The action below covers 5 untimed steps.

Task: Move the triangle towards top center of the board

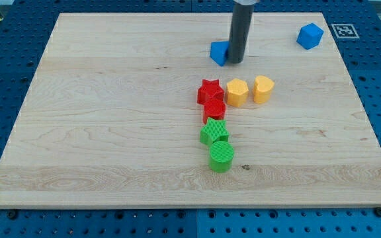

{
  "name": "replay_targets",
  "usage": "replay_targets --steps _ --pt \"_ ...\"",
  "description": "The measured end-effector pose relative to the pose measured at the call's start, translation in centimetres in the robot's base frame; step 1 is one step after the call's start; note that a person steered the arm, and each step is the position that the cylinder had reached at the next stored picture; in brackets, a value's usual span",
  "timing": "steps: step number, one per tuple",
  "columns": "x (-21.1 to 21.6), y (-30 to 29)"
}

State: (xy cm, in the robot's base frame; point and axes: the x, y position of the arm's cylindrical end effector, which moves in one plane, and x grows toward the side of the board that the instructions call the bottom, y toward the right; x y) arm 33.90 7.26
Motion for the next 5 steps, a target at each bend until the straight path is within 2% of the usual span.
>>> replay_targets --steps 3,4,5 --pt "-0.5 -8.3" --pt "-0.8 -3.3" --pt "-4.0 -2.3"
